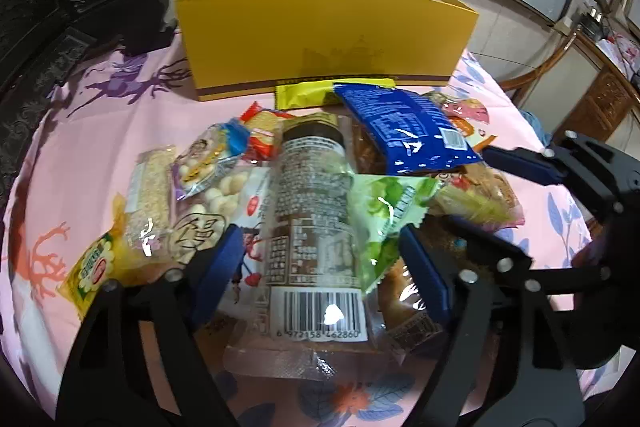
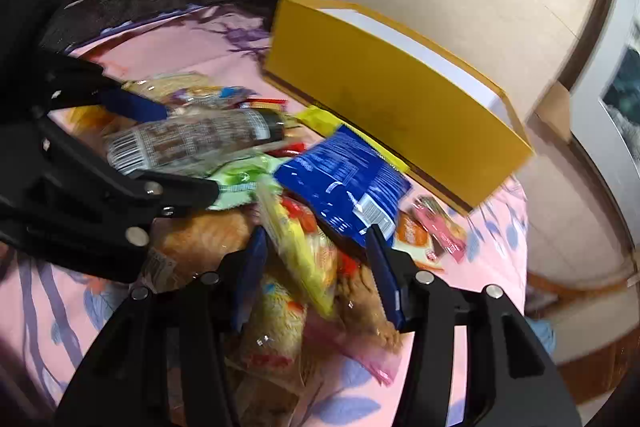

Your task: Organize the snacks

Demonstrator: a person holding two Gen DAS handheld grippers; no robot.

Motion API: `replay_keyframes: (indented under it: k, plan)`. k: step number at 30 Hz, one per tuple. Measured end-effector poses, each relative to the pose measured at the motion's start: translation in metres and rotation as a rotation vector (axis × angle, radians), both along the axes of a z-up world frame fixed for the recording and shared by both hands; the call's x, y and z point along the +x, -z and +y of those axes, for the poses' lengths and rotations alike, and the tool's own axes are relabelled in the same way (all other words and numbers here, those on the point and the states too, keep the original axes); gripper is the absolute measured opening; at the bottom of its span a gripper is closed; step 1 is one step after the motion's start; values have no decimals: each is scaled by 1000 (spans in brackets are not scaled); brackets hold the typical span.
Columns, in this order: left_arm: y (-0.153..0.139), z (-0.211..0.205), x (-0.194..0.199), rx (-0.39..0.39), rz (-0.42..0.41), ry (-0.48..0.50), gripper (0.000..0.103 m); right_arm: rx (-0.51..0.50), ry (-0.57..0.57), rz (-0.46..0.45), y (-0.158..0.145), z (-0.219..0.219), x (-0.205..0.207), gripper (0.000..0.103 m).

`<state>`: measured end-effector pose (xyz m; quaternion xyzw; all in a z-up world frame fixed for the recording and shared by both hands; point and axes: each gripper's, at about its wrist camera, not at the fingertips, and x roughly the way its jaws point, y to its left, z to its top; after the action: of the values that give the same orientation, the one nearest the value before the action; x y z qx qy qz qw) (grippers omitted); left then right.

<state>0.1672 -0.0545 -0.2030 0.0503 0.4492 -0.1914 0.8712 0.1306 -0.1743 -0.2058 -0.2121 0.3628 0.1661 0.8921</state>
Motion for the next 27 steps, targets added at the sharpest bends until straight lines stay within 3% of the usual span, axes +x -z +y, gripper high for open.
replay_keyframes:
  k: [2, 3, 9, 19, 27]
  plan:
    - [0, -2, -1, -8, -1, 22, 64, -5, -32, 32, 3, 5, 6, 23]
    - [0, -3, -2, -13, 2, 34, 56, -13, -40, 28, 3, 6, 6, 21]
    - [0, 9, -4, -58, 43, 20, 44, 98, 15, 68, -12, -11, 1, 18]
    - [-26, 23, -24, -88, 8, 14, 40, 196, 97, 58, -42, -23, -14, 18]
    - [-81, 24, -19, -139, -113, 10, 40, 261, 121, -46, -92, -35, -9, 18]
